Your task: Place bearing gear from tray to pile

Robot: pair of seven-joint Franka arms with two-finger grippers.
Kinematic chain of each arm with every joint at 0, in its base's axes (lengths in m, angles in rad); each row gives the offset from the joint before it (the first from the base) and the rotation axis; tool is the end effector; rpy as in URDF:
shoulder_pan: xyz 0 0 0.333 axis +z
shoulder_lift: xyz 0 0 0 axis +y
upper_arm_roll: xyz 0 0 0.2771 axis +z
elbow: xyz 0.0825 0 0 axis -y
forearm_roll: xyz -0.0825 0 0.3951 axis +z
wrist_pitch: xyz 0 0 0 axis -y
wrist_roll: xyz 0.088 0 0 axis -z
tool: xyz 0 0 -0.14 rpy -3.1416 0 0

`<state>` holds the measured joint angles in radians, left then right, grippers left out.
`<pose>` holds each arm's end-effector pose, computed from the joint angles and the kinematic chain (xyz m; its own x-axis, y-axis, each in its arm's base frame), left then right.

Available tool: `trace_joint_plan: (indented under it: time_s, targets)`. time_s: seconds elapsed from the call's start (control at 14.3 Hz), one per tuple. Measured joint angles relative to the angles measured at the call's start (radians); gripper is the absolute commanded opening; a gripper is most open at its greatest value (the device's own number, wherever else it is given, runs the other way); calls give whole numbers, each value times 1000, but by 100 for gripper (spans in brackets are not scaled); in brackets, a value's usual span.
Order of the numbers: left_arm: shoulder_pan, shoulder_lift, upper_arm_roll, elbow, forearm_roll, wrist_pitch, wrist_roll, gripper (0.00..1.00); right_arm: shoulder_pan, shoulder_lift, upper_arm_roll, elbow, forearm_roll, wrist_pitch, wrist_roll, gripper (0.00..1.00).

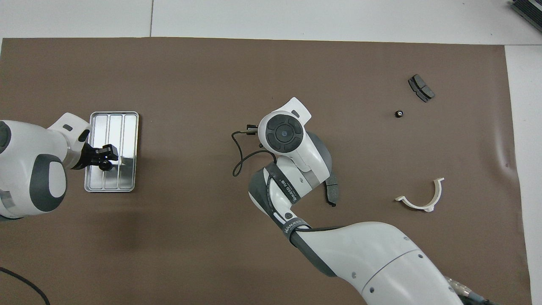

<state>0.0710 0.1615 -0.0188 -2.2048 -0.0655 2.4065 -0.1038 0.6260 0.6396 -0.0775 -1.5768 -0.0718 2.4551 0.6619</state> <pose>0.5544 0.0269 0.2325 0.9785 0.2034 0.0337 0.2015 -0.9781 0.0526 0.6084 0.3767 0.2203 0.9676 -0.0489 0.2477 -0.0346 -0.9975 -0.0619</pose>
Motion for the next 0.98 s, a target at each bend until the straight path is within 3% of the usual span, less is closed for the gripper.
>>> trace_joint_plan:
  time_s: [0.14, 0.63, 0.7, 0.98]
  targets:
    - [0, -1, 0, -1, 0, 0, 0, 56, 2, 0, 1, -3, 0, 0, 0, 47]
    - [2, -6, 5, 6, 0, -18, 39, 56, 1, -1, 0, -5, -1, 1, 0, 16]
    - [2, -6, 5, 4, 0, -19, 42, 56, 0, 0, 0, -5, -1, 2, 0, 15]
    - [2, -8, 6, -8, 0, -20, 46, 40, -26, 0, -12, 4, -11, 2, -5, 14]
